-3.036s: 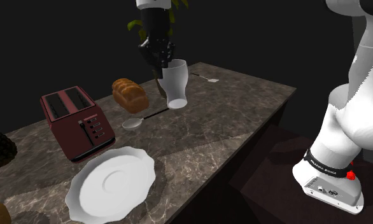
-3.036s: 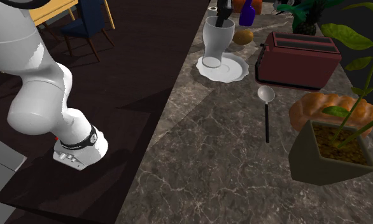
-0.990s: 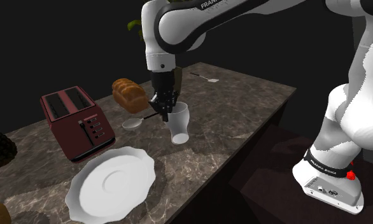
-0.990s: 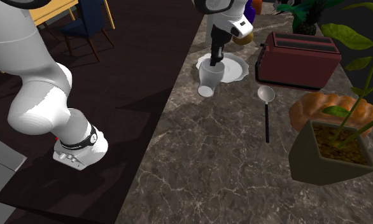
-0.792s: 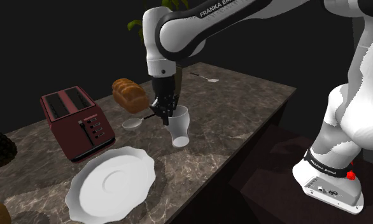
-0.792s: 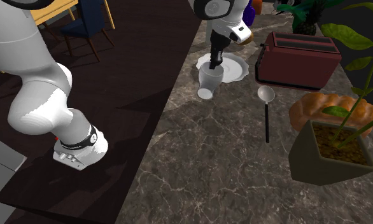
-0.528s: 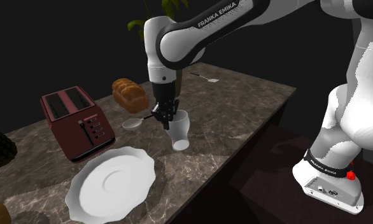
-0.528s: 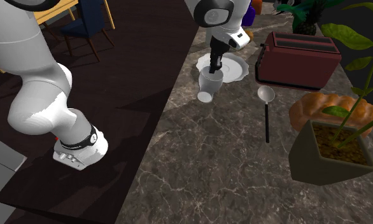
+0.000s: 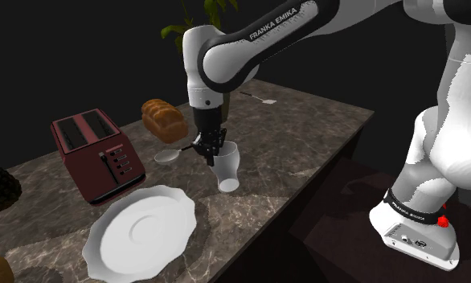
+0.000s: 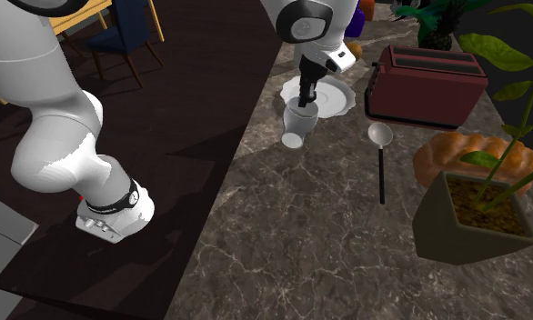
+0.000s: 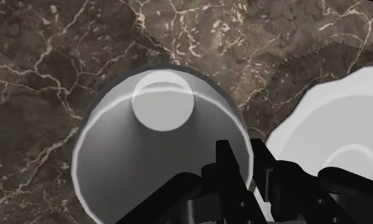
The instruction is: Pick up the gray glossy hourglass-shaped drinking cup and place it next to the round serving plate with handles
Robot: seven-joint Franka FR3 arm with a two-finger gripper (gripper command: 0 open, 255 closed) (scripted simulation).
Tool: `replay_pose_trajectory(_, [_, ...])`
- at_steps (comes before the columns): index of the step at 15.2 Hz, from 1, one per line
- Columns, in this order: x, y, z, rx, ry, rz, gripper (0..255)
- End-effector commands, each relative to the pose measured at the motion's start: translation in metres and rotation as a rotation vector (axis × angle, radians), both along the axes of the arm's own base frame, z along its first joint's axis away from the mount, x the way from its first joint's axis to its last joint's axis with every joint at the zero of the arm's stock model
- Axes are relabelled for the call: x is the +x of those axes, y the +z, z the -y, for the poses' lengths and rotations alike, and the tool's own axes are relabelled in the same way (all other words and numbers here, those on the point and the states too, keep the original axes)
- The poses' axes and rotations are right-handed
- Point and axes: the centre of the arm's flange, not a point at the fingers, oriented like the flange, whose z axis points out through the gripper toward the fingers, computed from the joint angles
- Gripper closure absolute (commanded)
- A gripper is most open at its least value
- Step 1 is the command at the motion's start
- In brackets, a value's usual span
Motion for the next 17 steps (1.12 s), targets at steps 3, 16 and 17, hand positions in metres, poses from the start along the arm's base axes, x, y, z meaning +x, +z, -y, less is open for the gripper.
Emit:
replay_pose_trajectory(3, [0.000, 0.000, 0.000, 0.000, 0.000, 0.001, 0])
replay_pose_trajectory(16, [0.007, 0.049, 0.007, 0.000, 0.000, 0.001, 0])
replay_pose_trajectory(17, [0.007, 0.049, 0.007, 0.000, 0.000, 0.001, 0])
